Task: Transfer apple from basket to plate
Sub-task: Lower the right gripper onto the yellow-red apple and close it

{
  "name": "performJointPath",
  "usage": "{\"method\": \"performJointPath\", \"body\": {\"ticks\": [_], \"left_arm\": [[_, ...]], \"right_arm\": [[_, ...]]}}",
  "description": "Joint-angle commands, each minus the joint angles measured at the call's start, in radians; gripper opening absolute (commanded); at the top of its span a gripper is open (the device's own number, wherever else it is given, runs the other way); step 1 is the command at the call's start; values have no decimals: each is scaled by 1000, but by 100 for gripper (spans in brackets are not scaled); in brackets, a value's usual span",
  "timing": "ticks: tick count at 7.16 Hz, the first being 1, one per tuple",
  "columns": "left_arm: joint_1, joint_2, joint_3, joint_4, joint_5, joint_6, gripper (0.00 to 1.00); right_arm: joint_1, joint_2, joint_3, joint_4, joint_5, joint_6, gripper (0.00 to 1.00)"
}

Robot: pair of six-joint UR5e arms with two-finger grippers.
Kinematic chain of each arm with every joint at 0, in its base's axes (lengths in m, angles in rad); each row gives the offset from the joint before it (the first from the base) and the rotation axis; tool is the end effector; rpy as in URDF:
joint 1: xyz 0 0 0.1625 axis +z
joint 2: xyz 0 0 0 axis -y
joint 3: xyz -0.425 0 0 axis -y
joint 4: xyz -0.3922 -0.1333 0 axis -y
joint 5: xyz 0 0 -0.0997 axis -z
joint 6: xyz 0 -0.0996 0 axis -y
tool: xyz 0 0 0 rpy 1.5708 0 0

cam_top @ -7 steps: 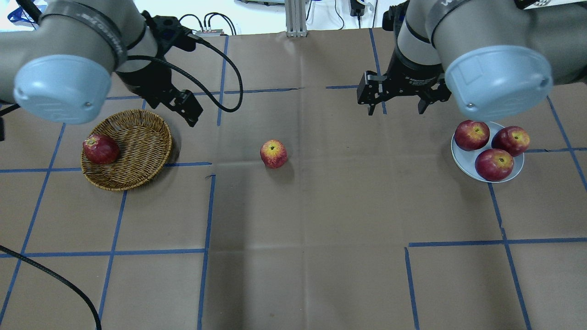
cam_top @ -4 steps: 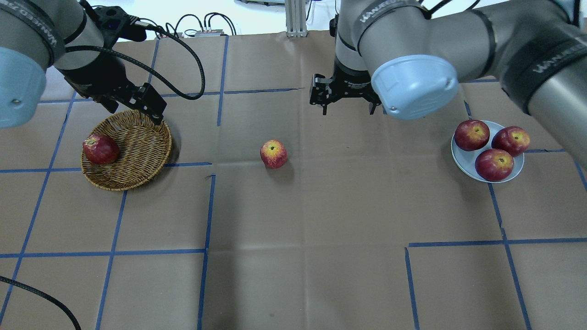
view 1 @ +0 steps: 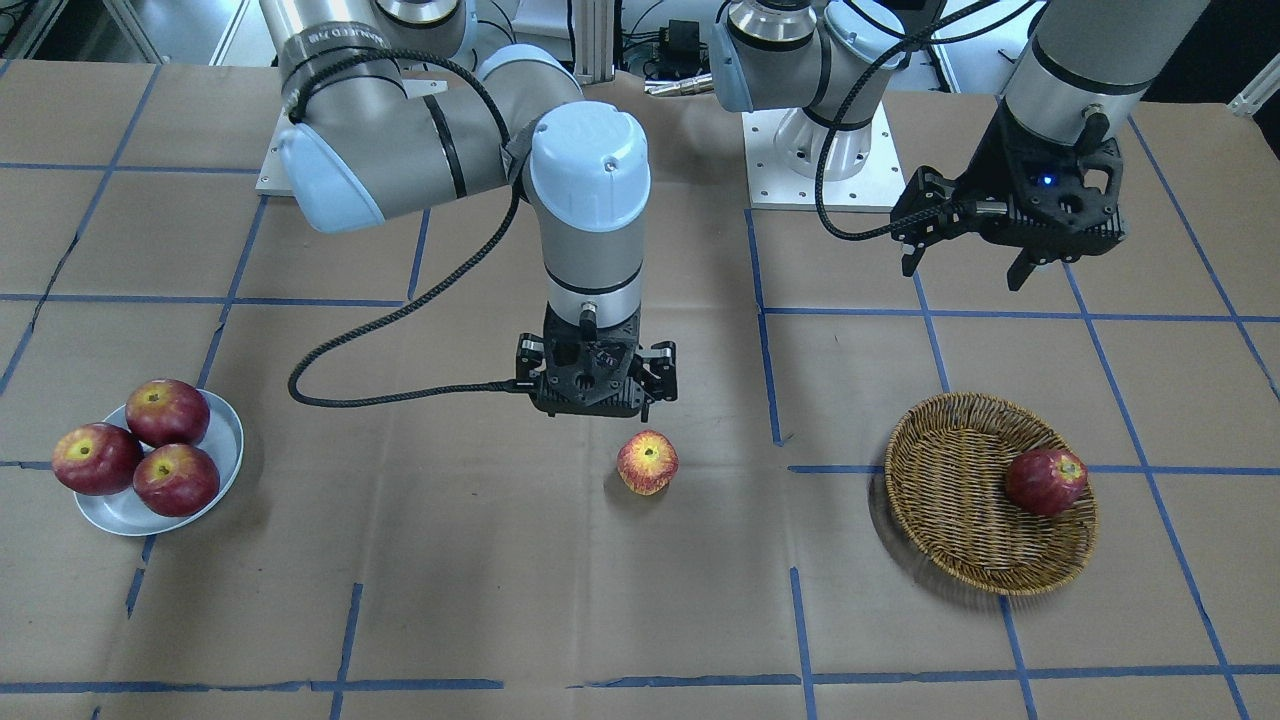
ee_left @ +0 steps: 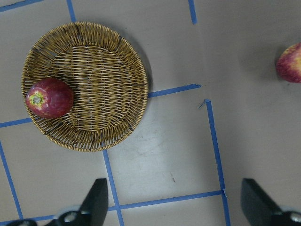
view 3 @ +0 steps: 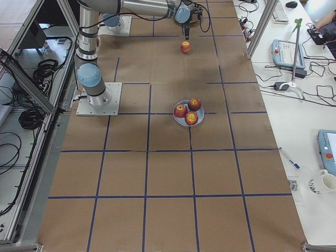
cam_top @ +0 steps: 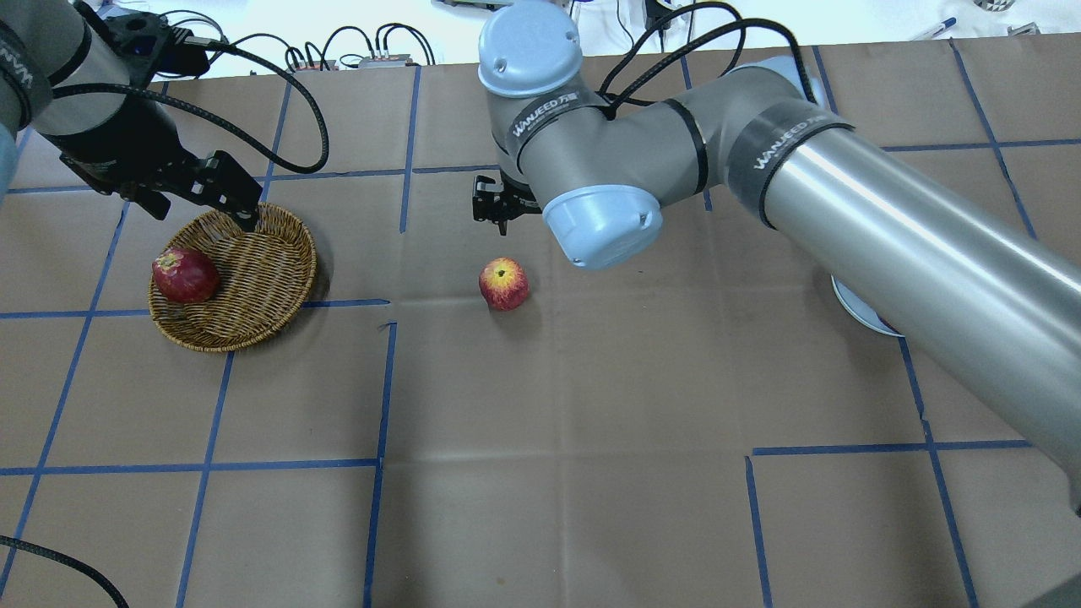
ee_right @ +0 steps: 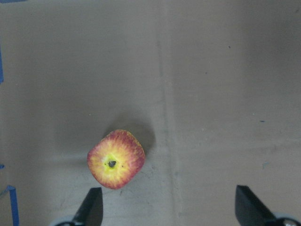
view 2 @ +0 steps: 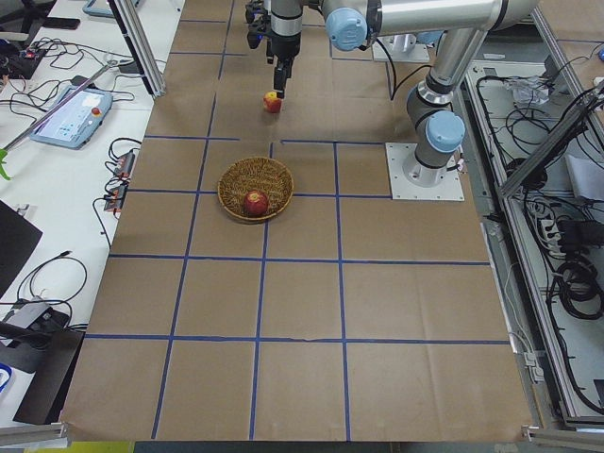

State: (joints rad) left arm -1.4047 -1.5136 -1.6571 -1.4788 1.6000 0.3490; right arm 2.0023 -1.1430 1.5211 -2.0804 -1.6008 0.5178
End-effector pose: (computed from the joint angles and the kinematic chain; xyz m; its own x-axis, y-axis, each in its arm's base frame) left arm -0.0503 -0.4885 0.4823 -0.9825 0.1796 -0.0489 0.1819 0.9821 -0.0491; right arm 0.3914 -0.5384 0.3188 -0.9956 0.0856 -0.0391 0.0899 0.9876 -0.1287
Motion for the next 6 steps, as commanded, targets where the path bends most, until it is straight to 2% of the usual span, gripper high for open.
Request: {"method": "performJointPath", "body": {"ticks": [1, 2, 6], "left_arm": [[4, -3, 17, 3, -5, 1, 99], [4, 0, 16, 2, 0, -2, 99], [3, 3, 7, 2, -5, -74, 99]], "right_arm": [[44, 109, 1, -126, -4, 37, 100], [59, 152, 1, -185, -8, 47, 100], [73, 232, 13, -199, -16, 41, 98]]}}
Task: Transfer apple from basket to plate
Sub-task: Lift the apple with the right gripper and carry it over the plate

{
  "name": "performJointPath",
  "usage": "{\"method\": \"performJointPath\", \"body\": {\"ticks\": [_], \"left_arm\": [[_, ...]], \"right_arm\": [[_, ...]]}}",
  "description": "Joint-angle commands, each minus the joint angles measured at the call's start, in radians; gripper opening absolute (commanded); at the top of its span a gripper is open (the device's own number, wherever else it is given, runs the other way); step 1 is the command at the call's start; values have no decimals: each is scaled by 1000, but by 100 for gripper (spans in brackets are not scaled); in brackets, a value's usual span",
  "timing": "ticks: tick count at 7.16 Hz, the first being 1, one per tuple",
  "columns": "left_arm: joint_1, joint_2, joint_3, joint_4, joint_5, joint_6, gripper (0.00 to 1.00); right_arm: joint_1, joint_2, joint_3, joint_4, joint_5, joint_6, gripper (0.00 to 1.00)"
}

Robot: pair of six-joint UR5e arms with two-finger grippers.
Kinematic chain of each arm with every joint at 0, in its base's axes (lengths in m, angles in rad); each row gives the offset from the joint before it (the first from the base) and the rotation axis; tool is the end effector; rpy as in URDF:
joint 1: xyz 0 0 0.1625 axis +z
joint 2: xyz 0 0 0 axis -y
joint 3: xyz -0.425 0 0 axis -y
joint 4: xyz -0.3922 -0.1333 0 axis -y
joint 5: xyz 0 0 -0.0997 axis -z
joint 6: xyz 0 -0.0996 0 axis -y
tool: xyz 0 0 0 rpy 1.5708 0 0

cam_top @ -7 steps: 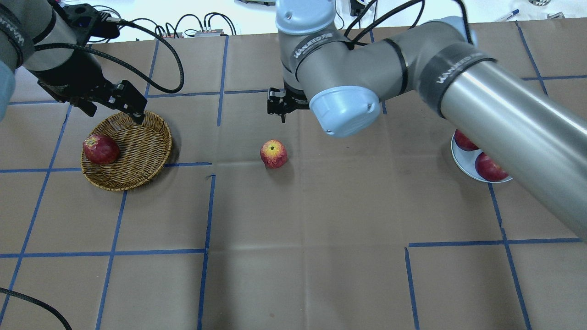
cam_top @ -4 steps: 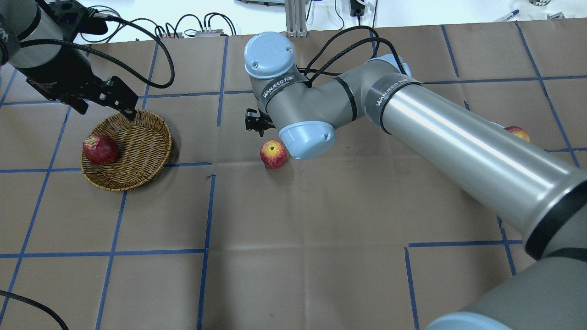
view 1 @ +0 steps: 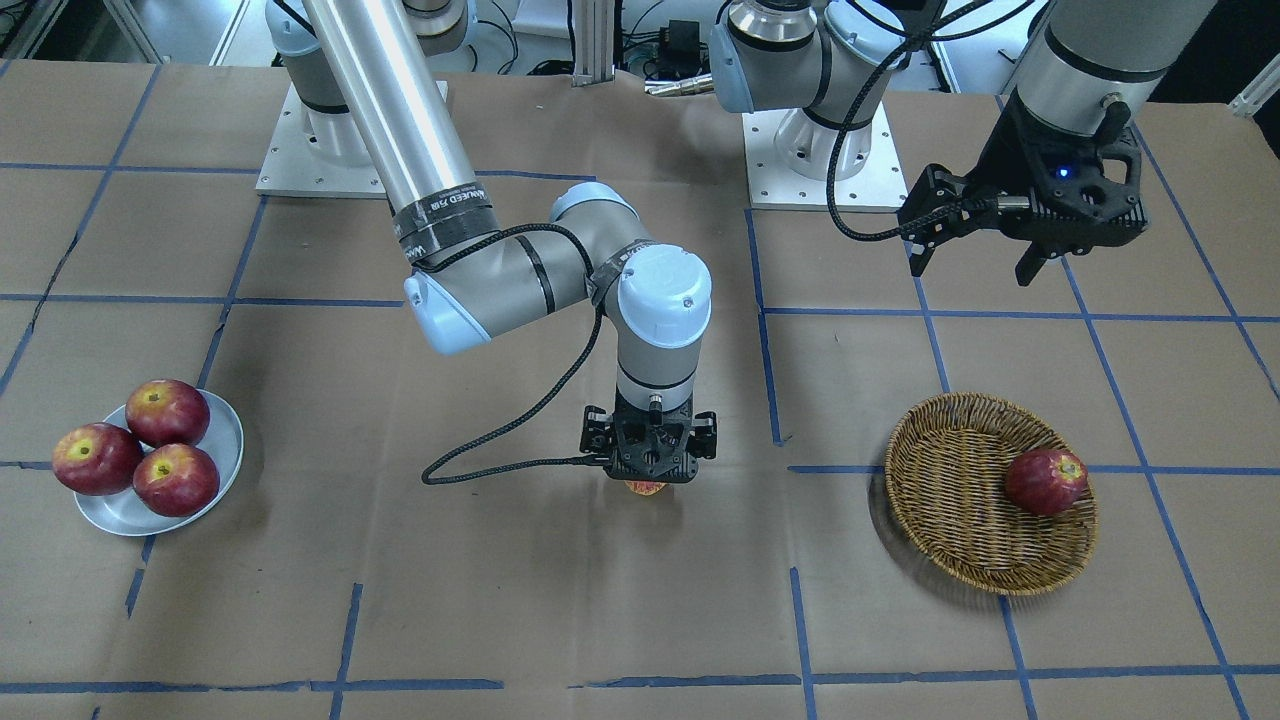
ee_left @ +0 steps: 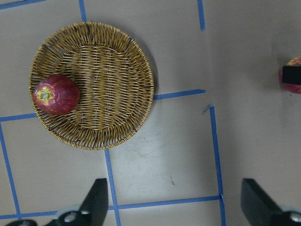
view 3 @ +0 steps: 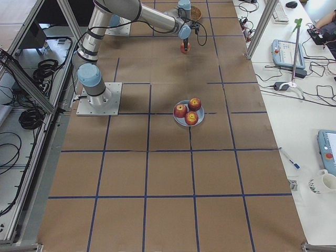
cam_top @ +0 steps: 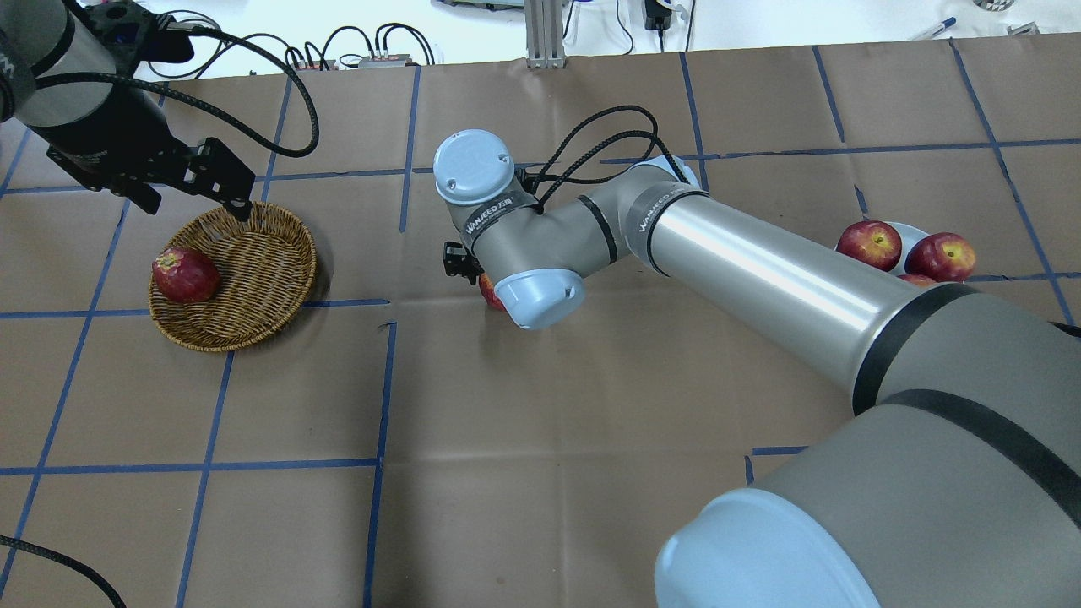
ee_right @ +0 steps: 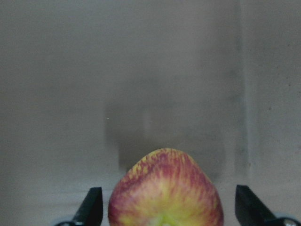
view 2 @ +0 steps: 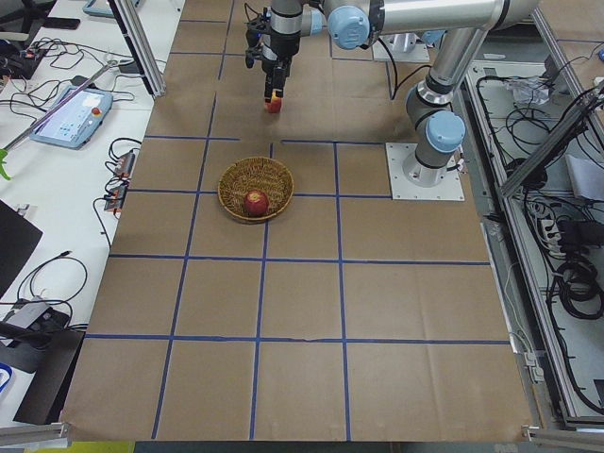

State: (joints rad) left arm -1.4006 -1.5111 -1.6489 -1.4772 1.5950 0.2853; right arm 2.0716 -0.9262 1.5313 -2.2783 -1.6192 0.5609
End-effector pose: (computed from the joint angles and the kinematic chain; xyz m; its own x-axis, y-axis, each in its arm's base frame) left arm -0.0488 -0.4890 0.4877 -0.9927 0.1124 -0.0443 0.1151 0.9912 -0.0653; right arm 0.4427 -0.5412 0.1903 -0.9980 0.0618 -0.0136 0.0629 0.9917 -0.1122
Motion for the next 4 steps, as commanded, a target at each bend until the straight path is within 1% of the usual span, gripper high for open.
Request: {"method": "performJointPath", "body": {"ticks": [1, 2, 3, 4], "left_arm": [[0, 0, 0, 0, 3, -9, 99], [-1, -6, 7, 0, 10, -9, 99], [-1, -24, 9, 2, 4, -11, 99], [-1, -21, 9, 6, 0, -15, 99]], "right_arm": [[1, 12, 4, 6, 5, -6, 76], [1, 12, 4, 11, 5, -7, 56], [-1, 7, 0, 14, 5, -9, 50], [-13, -5, -8, 16, 4, -13, 49]]}}
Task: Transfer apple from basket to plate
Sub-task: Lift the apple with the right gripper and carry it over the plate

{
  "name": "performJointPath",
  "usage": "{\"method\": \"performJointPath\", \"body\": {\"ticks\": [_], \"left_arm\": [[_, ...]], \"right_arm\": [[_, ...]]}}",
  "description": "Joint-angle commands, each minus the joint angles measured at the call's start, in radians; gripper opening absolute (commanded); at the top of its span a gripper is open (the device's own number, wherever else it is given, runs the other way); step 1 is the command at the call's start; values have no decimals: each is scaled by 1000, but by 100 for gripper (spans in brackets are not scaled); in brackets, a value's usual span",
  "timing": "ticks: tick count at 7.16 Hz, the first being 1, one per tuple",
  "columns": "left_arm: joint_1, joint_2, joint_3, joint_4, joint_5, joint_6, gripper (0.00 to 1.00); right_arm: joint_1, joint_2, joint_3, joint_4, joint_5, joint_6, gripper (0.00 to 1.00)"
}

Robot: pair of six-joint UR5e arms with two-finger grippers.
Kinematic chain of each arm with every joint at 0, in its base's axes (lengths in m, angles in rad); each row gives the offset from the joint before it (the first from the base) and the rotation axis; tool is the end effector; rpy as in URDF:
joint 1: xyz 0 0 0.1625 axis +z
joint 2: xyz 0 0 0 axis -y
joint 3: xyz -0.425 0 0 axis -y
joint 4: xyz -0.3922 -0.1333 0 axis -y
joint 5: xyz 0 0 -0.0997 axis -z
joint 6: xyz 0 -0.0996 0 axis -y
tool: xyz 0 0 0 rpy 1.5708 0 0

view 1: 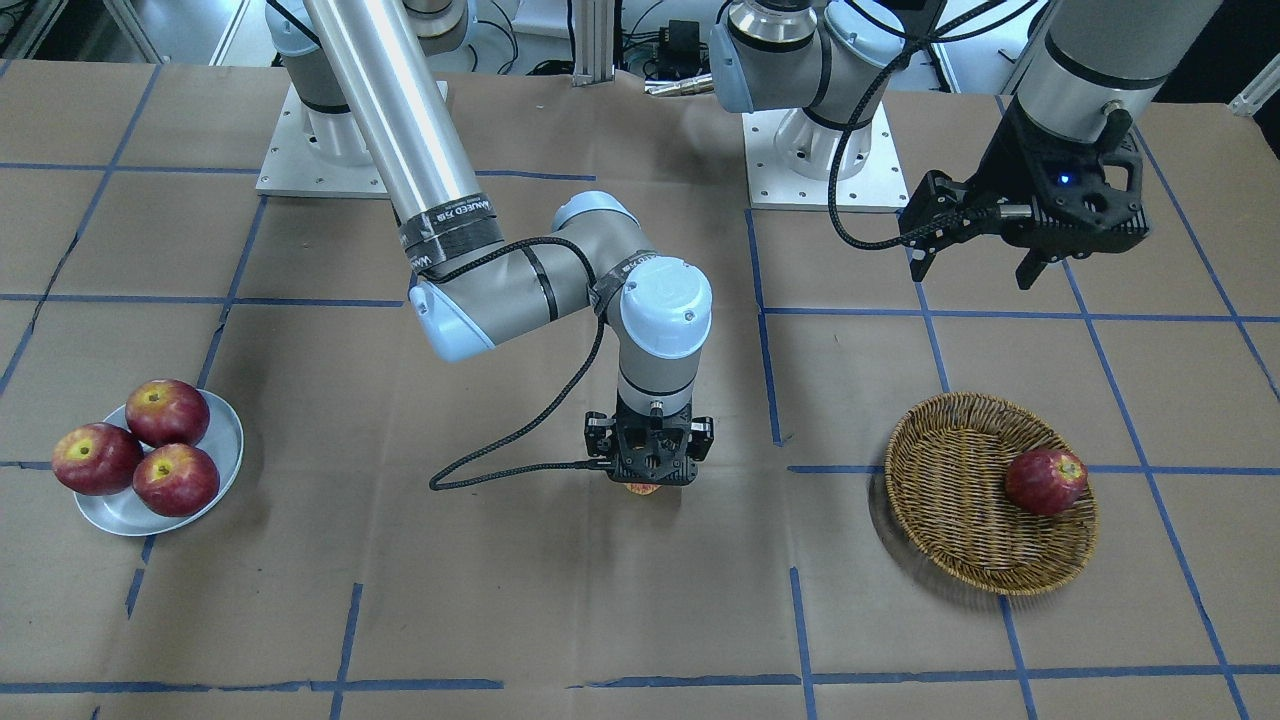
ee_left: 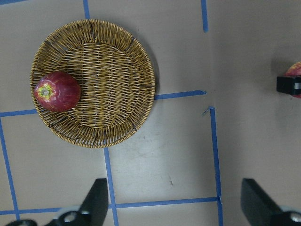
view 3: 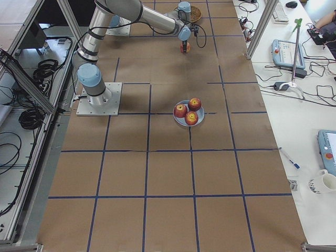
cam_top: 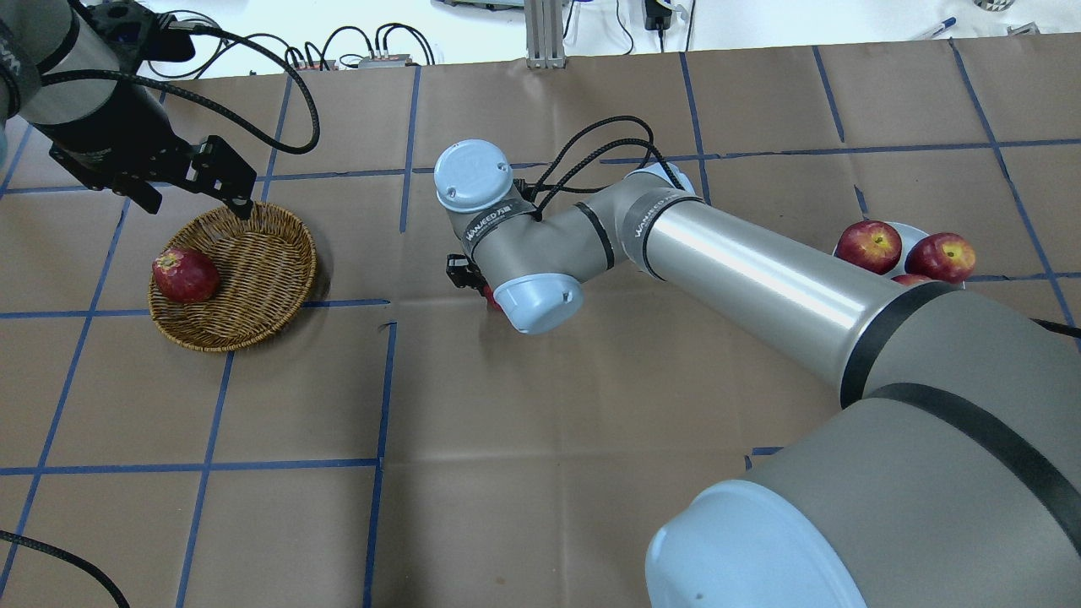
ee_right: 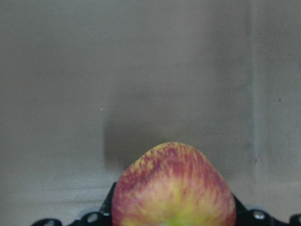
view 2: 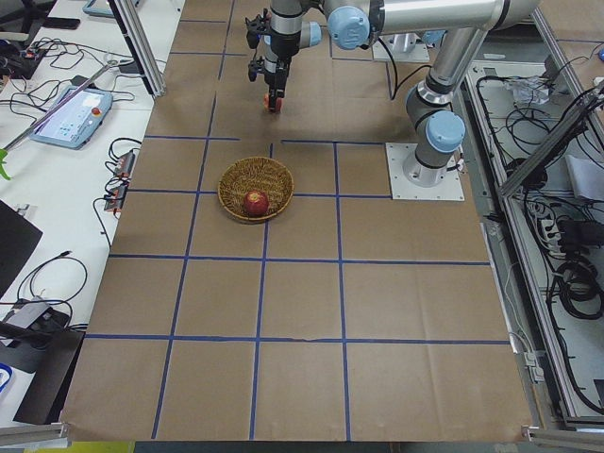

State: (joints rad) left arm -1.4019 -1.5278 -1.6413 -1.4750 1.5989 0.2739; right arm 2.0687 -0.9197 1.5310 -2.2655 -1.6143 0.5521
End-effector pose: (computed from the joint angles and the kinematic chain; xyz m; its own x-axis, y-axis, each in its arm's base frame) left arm -0.0480 -0.4952 0.4838 -0.9937 0.1024 -0.0454 0.1050 0.9928 -0.0581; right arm 0.4411 -0.5415 0.1846 -0.9984 0.0557 -0.0068 0.0561 0.9940 -0.0937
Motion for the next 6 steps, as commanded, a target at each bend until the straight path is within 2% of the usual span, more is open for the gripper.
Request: {"method": "performJointPath", "body": {"ticks": [1, 3, 4, 6], "left_arm": [[-6, 3, 1, 4, -4, -28, 99], [-8, 5, 3, 5, -2, -59, 99], [-9, 11, 3, 5, 6, -134, 99], [-20, 17, 1, 1, -4, -193, 99]], "right_arm": [[-28, -48, -2, 4, -1, -15, 49], [-135, -192, 11, 160, -1, -128, 49], [-201, -250, 20, 234, -9, -212, 49], [-412, -345, 66, 294, -10, -501, 49]]}}
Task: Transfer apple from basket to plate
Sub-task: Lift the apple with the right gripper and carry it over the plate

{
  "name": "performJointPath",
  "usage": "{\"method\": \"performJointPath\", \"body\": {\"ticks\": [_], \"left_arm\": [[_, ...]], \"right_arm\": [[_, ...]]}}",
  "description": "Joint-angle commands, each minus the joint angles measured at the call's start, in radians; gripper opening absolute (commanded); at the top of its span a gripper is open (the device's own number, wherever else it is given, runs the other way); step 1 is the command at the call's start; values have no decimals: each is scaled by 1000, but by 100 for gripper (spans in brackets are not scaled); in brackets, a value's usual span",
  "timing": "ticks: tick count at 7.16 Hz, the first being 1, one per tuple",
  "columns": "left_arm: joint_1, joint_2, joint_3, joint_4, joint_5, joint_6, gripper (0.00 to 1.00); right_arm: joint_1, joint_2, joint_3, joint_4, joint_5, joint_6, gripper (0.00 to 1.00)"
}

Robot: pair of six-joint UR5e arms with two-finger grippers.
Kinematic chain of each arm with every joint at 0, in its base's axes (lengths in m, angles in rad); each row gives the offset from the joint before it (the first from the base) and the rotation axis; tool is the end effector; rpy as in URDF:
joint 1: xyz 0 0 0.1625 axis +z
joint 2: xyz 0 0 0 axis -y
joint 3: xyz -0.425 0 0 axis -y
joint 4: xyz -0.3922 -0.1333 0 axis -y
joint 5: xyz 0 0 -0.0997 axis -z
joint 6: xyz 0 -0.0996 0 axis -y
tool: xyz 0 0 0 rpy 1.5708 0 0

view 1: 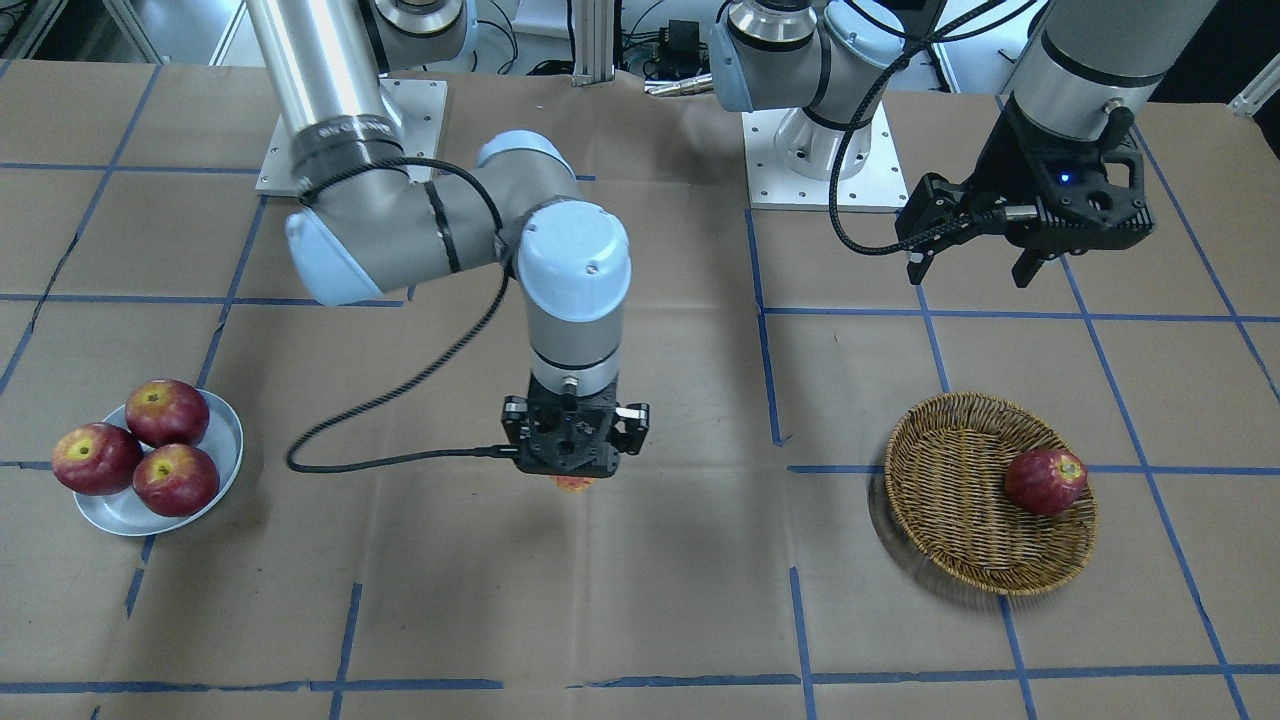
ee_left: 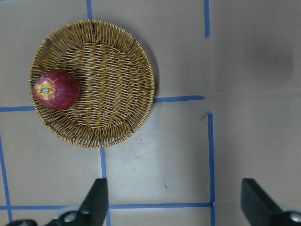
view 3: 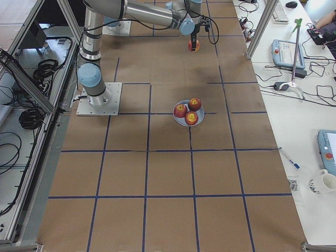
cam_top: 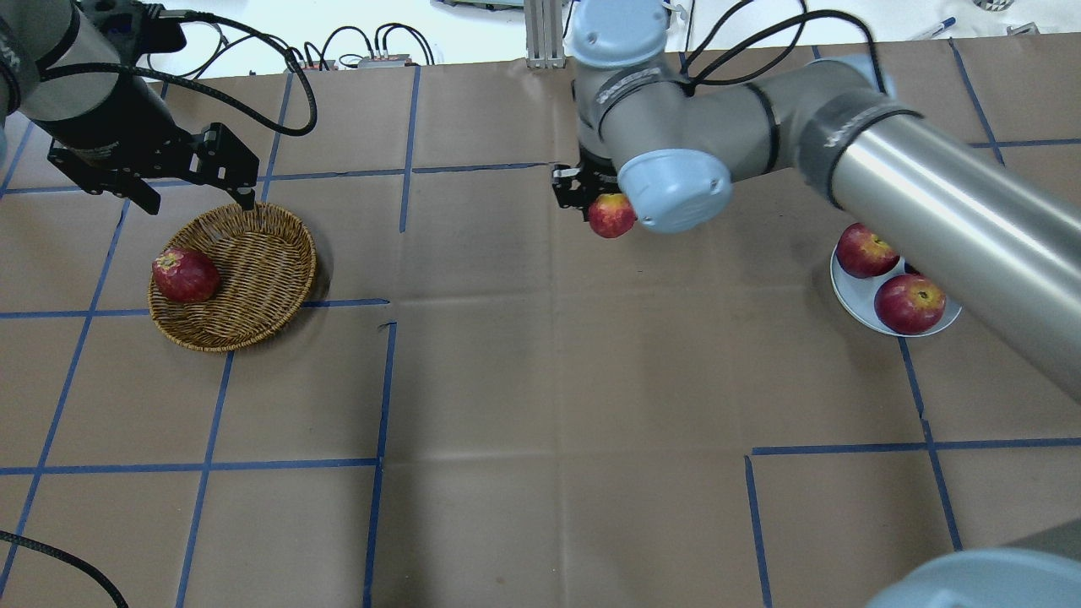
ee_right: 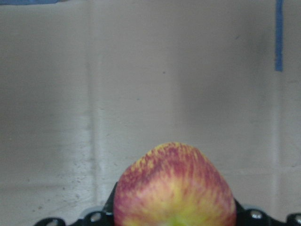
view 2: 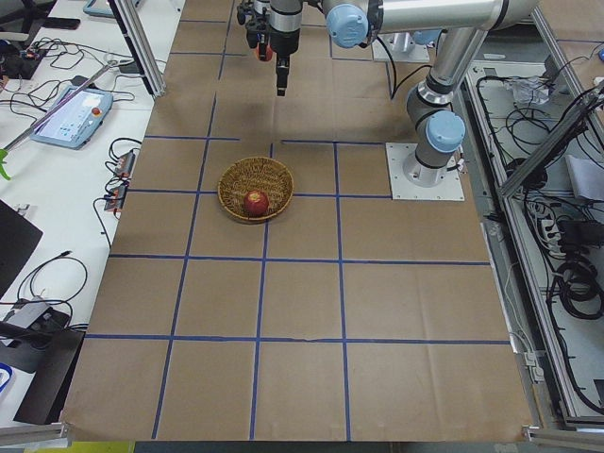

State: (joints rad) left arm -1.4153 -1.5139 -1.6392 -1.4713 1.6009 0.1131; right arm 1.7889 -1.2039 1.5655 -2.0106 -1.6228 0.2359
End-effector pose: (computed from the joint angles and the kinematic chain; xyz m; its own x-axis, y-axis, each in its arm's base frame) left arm -0.0550 -0.4905 0.4919 -0.9982 -0.0453 -0.0397 -0.0419 0.9956 -0.0839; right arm 0.2606 -0.5839 0.3291 -0.9993 0.0212 0.0321 0.0183 0.9959 -0.0881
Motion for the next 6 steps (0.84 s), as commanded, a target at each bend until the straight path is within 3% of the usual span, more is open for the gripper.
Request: {"method": "performJointPath", "body": {"ticks": [1, 5, 6], "left_arm": [[-13, 0, -2, -4, -7, -52, 99], [-63, -12, -2, -4, -6, -85, 99], [-67, -14, -4, -6, -6, -85, 99]], "right_arm": [[-228, -98, 68, 39, 1, -331, 49], [-611, -129, 193, 18, 29, -853, 46], [-661, -126, 237, -35, 69, -915, 46]]}}
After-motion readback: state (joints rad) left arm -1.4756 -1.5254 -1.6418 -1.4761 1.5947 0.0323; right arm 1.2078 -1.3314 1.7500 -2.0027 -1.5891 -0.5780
